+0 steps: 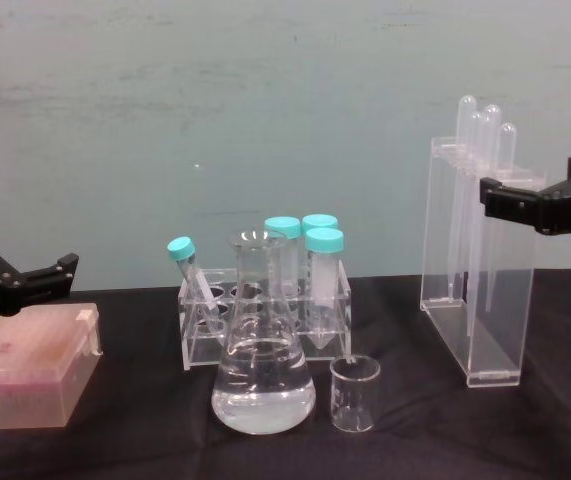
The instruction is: Place the experimental apparatus aside using one hand.
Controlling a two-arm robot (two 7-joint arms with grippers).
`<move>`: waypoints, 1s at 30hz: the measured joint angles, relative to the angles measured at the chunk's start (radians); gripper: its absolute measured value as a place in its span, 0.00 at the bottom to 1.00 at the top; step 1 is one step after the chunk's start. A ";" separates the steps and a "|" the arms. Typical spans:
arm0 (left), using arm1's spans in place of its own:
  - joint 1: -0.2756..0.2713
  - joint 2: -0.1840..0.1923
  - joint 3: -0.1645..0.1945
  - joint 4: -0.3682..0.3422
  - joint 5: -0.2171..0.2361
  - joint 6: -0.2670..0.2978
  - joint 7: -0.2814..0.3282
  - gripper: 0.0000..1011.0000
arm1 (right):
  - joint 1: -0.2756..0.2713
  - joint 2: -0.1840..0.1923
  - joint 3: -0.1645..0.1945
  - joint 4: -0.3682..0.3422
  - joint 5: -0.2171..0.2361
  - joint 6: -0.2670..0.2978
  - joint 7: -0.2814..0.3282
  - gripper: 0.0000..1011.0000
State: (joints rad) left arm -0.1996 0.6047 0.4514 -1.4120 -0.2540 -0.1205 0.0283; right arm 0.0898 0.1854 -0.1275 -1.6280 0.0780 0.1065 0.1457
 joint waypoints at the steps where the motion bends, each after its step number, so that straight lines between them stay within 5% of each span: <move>1: 0.000 0.000 0.000 0.000 0.000 0.000 0.000 0.99 | 0.000 -0.002 0.000 0.000 -0.002 0.000 -0.002 0.99; 30: 0.000 0.000 0.000 0.000 0.000 0.000 0.000 0.99 | 0.048 -0.038 -0.005 0.058 -0.028 -0.009 -0.007 0.99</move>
State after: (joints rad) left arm -0.1995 0.6047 0.4514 -1.4120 -0.2539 -0.1205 0.0283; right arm 0.1374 0.1477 -0.1324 -1.5702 0.0503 0.0975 0.1389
